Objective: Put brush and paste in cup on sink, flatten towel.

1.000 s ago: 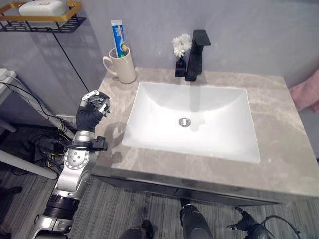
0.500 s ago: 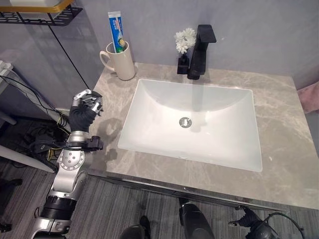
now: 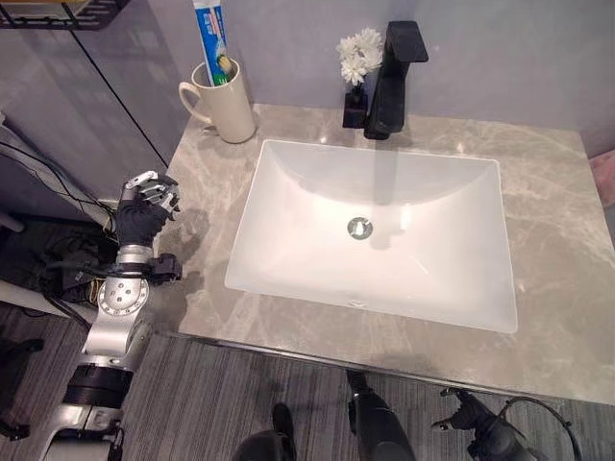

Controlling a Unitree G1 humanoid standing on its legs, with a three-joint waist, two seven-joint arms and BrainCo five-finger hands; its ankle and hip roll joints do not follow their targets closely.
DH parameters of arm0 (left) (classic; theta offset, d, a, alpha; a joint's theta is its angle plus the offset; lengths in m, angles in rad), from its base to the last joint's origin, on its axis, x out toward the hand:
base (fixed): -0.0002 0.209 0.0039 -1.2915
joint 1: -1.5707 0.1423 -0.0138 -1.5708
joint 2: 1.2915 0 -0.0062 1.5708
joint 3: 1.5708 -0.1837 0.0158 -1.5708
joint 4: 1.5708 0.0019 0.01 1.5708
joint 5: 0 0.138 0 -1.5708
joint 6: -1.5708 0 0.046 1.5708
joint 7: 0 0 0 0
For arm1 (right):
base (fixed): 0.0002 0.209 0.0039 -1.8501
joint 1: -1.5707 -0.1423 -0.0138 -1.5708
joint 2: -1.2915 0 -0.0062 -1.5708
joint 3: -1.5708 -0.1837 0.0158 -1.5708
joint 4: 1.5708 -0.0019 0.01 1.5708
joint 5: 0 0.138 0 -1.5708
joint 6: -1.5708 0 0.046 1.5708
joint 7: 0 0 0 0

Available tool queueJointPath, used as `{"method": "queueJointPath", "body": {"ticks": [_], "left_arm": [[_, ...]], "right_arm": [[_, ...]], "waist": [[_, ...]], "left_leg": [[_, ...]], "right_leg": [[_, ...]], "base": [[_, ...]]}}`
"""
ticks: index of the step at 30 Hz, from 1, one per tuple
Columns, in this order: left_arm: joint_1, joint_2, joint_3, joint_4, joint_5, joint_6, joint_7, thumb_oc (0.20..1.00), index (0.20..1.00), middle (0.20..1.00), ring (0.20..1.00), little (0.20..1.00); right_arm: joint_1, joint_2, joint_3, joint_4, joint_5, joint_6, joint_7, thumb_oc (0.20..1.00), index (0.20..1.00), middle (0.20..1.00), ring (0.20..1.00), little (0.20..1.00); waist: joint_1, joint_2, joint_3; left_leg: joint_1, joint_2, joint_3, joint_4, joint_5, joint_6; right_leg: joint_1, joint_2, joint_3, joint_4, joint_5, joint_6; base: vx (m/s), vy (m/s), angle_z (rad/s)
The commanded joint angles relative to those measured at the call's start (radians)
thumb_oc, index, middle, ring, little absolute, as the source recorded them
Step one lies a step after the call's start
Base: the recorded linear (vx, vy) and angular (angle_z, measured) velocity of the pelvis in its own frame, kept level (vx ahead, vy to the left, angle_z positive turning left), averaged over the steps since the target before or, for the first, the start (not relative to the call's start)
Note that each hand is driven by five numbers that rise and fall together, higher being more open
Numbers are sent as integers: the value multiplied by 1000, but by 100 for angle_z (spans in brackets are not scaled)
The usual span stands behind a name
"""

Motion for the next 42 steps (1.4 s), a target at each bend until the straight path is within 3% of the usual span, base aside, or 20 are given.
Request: {"method": "queueJointPath", "body": {"ticks": [1,3,13,19,42], "left_arm": [[-96,89,-7,13,-18,-26,32,200,200,200,200,200],[-201,113,-38,125,3,-9,68,200,200,200,200,200],[-373,148,-108,301,-9,8,101,200,200,200,200,200],[-454,121,-129,394,-34,14,133,200,200,200,200,200],[-681,105,-115,705,-3,50,270,200,200,200,200,200]], "right_arm": [[-28,-28,12,6,2,-10,-7,1000,1000,1000,1000,1000],[-15,-33,12,4,23,-9,4,1000,1000,1000,1000,1000],[-17,-17,26,31,65,-4,12,1000,1000,1000,1000,1000],[-34,-13,43,-9,96,-12,14,1000,1000,1000,1000,1000],[-16,-11,51,-21,151,-34,10,1000,1000,1000,1000,1000]], "waist": [[-26,-44,-7],[-46,-51,-6],[-70,-56,9],[-88,-54,13],[-144,-83,1]], "left_leg": [[-8,-9,13,76,-56,3],[-24,1,16,46,-30,-7],[-39,18,19,6,3,-25],[-29,30,26,-29,26,-38],[-18,67,70,-62,48,-64]], "right_leg": [[44,-63,31,-46,15,67],[25,-56,39,-80,36,68],[-15,-34,52,-85,42,61],[-36,-18,56,-76,35,57],[-83,28,79,-81,44,50]], "base": [[50,-42,2],[42,-51,3],[19,-25,-2],[8,-16,-3],[1,-14,-4]]}}
